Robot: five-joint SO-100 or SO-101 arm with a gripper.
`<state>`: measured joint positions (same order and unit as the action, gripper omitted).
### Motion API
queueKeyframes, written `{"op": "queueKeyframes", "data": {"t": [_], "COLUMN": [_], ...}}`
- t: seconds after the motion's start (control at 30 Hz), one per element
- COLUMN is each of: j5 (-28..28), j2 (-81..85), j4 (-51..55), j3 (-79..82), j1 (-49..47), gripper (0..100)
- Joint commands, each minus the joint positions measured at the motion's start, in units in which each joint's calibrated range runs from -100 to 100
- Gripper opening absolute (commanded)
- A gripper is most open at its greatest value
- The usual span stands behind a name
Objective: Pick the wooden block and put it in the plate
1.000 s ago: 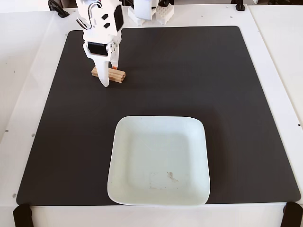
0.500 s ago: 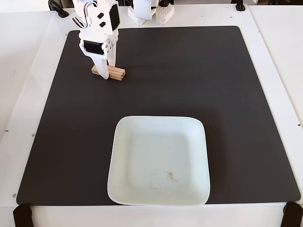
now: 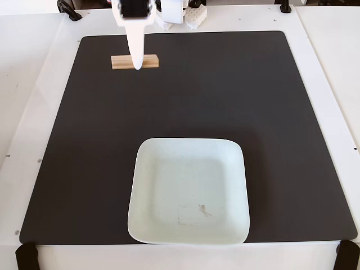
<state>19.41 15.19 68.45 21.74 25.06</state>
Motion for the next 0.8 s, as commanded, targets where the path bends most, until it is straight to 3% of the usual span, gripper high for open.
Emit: {"op": "queueKeyframes", "data": {"t": [0.0,0.27,0.47,0.77], "j5": [6.2,21.5,25.6,30.6], "j2": [7.3,5.7,-8.7,-36.7], "j4": [-0.5,-8.5,-22.8,-24.0], "j3": [0.0,-3.1,-14.3,-41.5], "j1": [-6.2,-16.1,-19.9,-20.0], "gripper": [1,1,1,1]}}
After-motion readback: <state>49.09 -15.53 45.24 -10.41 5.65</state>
